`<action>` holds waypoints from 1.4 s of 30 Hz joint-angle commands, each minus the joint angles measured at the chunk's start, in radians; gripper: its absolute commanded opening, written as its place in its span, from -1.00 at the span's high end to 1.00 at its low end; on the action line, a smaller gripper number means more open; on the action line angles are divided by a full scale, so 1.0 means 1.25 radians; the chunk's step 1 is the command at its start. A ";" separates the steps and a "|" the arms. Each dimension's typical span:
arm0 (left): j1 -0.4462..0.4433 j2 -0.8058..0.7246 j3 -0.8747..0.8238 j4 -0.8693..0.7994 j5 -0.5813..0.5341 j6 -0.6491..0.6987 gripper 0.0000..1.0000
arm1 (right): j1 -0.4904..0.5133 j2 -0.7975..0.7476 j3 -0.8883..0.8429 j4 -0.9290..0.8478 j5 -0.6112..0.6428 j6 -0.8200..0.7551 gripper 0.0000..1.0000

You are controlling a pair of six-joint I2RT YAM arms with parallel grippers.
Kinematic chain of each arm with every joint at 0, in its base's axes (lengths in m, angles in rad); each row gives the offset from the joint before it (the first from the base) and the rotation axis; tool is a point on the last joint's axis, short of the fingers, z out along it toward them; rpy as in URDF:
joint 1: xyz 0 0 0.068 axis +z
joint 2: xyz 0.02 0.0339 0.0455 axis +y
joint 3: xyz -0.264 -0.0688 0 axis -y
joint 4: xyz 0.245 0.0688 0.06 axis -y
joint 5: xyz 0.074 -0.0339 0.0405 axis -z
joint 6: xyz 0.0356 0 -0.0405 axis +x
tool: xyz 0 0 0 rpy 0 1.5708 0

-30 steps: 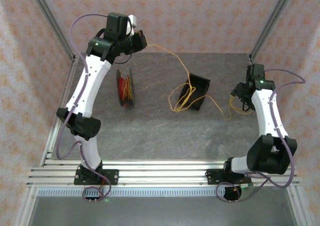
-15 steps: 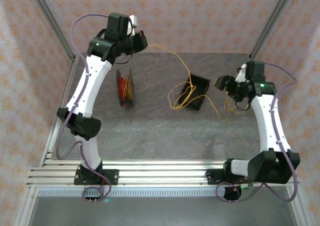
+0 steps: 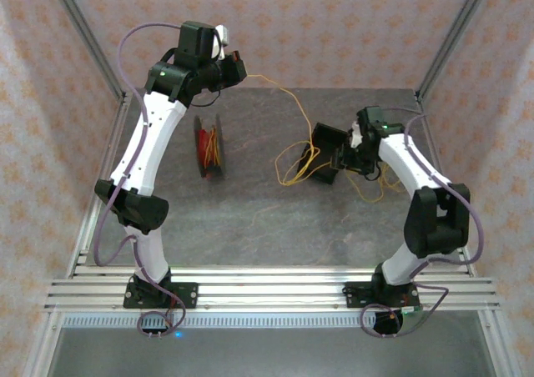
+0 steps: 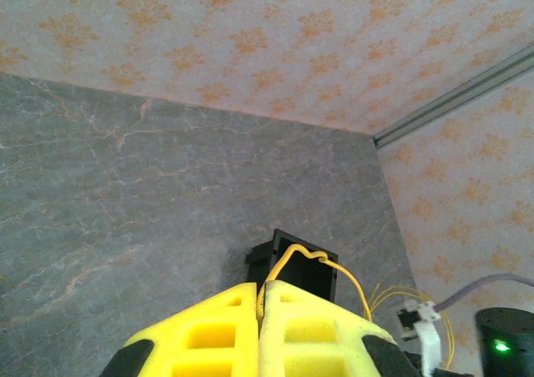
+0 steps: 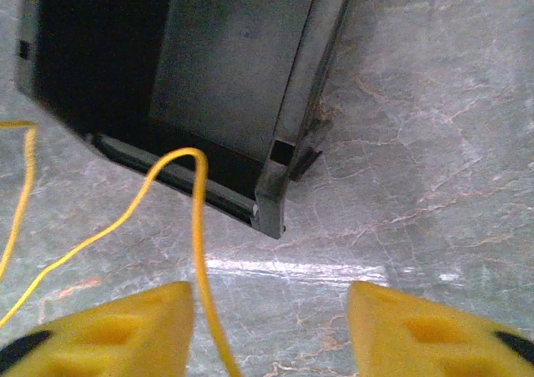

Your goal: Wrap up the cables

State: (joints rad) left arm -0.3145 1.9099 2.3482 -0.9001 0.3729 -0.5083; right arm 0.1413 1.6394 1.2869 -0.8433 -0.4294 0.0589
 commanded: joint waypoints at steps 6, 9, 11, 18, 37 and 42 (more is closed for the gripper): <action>0.035 -0.006 0.094 -0.035 -0.013 -0.008 1.00 | 0.015 -0.047 0.042 -0.041 0.182 -0.009 1.00; 0.105 -0.020 0.113 -0.051 0.000 -0.023 1.00 | 0.011 -0.098 0.053 -0.057 0.262 0.009 1.00; 0.171 -0.045 0.113 -0.054 0.009 -0.026 1.00 | -0.001 -0.145 0.055 -0.055 0.298 0.028 1.00; 0.456 -0.109 0.101 -0.018 0.082 -0.125 1.00 | -0.103 -0.283 0.041 -0.035 0.301 0.095 1.00; 0.664 -0.133 0.056 0.008 0.158 -0.120 1.00 | -0.323 -0.349 0.024 -0.054 0.279 0.175 1.00; 0.719 -0.127 0.059 0.006 0.177 -0.116 1.00 | -0.406 -0.329 0.021 -0.050 0.272 0.175 1.00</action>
State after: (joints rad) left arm 0.5438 1.7466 2.4176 -0.9230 0.5728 -0.6579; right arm -0.3183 1.2171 1.3212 -0.8898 -0.1230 0.2558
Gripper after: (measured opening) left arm 0.043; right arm 0.052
